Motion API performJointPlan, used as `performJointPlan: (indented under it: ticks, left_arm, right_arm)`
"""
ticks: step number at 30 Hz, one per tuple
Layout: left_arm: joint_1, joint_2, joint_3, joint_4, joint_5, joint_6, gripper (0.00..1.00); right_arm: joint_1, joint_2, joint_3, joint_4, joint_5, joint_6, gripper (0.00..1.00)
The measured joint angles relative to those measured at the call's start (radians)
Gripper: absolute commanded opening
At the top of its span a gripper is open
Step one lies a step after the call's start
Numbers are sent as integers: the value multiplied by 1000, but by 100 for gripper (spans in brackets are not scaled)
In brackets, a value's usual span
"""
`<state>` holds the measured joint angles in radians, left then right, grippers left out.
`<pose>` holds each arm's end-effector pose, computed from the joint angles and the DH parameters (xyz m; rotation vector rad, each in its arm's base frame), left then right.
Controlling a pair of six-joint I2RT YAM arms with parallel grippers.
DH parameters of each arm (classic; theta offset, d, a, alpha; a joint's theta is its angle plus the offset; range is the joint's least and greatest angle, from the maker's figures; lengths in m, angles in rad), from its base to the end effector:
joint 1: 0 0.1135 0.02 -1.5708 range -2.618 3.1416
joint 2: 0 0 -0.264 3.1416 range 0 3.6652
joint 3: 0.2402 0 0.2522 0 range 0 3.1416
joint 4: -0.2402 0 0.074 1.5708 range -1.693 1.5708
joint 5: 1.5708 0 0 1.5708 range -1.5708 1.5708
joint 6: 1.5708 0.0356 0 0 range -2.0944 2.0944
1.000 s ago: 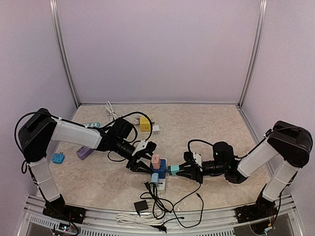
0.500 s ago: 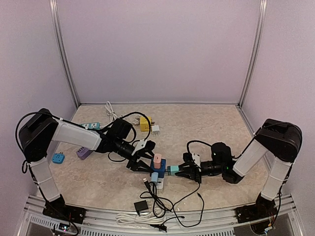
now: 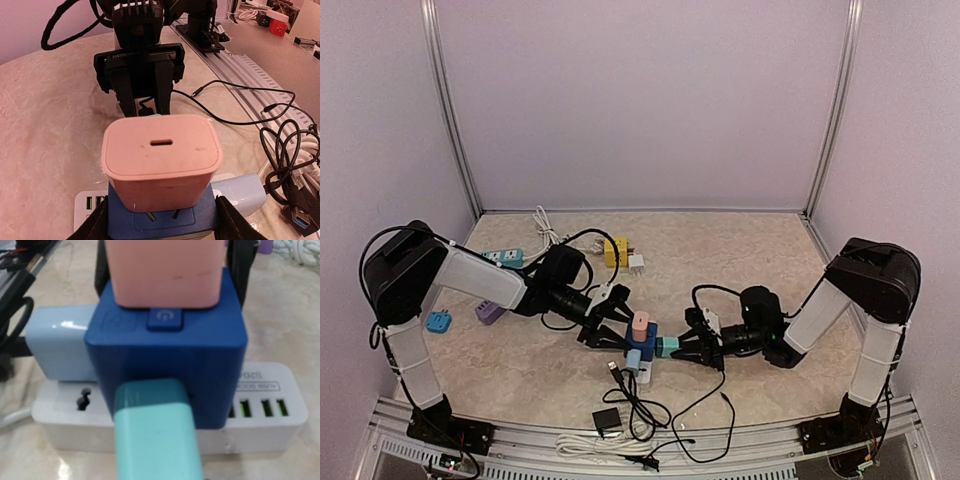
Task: Insert the plug
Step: Insert the plug into the socket.
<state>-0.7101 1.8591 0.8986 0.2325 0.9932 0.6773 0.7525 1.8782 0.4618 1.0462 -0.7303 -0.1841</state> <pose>0.2493 -0.2536 0.1381 1.7149 1.2736 -1.1399 0.1959 0.2159 0.0959 -1.3208 1.4931 1.0778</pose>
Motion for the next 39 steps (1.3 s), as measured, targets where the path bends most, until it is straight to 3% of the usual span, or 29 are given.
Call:
performJointPlan:
  ticks: [5, 10, 16, 23, 25, 28, 29, 34, 39]
  left_arm:
    - [5, 11, -11, 57, -17, -70, 0]
    - [8, 21, -66, 251, -42, -178, 0]
    - [-10, 56, -87, 468, -77, -235, 0]
    - [-8, 69, -90, 524, -100, -242, 0]
    - [-8, 68, -88, 517, -99, -235, 0]
    - [-7, 64, -77, 493, -93, -222, 0]
    - [-7, 64, -73, 486, -92, -221, 0]
    - [4, 59, -65, 449, -100, -219, 0]
    - [29, 56, -66, 429, -82, -224, 0]
  right_arm:
    - [0, 8, 33, -40, 9, 54, 0]
    - [15, 22, 52, -53, 65, 92, 0]
    - [74, 21, 151, -296, 257, 115, 0]
    - [76, -38, 155, -401, 338, 82, 0]
    - [79, -71, 155, -449, 359, 68, 11]
    - [88, -117, 152, -515, 391, 45, 41]
    - [89, -130, 152, -531, 397, 39, 46]
    - [111, -282, 162, -510, 343, -36, 58]
    - [121, -469, 169, -569, 320, -117, 62]
